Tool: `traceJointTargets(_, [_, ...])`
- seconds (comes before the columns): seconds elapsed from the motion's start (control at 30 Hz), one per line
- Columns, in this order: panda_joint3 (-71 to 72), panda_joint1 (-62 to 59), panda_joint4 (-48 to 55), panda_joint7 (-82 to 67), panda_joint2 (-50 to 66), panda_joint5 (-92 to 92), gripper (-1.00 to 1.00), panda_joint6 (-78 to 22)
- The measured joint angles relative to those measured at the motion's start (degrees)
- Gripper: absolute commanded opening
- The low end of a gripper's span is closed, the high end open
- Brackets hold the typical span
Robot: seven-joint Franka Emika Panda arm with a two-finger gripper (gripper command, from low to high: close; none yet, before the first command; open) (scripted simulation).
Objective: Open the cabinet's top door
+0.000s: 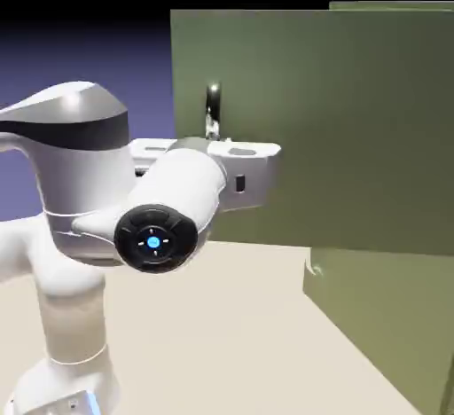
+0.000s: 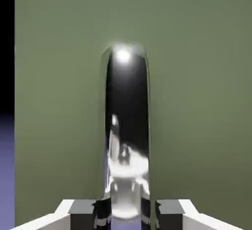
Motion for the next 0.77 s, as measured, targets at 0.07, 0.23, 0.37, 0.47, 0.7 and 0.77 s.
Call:
traceJointTargets(0.07, [-2.52,3.03,4.15,0.40,0.47,-1.63,-1.00,-3.94])
traceJointTargets(0.23, [-7.93,10.18,14.54,0.50,2.63,-3.76,-1.00,-13.59])
traceJointTargets(0.37, [-11.43,16.78,22.84,1.81,2.57,-5.56,-1.00,-20.16])
traceJointTargets(0.47, [-13.60,21.74,29.07,3.00,2.22,-6.58,-1.00,-24.80])
traceJointTargets(0.7, [-17.39,33.05,43.61,6.34,0.96,-7.89,-1.00,-34.96])
traceJointTargets(0.77, [-18.18,36.18,47.74,7.44,0.54,-8.02,-1.00,-37.69])
